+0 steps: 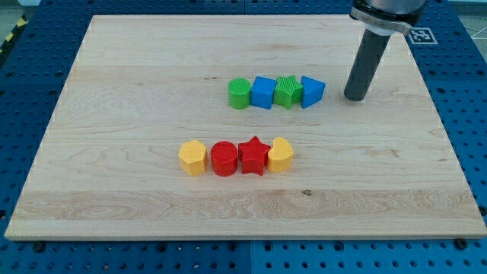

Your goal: Nudge the blue triangle up a bit

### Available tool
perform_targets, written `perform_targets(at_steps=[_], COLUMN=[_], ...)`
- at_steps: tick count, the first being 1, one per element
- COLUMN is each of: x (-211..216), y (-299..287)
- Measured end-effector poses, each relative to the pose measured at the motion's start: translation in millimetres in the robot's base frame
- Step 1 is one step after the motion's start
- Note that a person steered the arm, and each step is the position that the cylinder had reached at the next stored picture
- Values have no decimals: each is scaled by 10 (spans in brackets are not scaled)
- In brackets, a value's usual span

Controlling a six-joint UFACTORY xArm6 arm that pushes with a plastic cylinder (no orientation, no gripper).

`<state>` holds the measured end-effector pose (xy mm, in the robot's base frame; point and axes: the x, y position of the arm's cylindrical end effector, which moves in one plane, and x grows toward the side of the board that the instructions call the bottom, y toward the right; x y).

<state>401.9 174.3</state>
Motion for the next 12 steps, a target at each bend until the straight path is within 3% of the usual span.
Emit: perform_targets(at_steps=[8, 12], x=[-54, -88], y=[253, -41])
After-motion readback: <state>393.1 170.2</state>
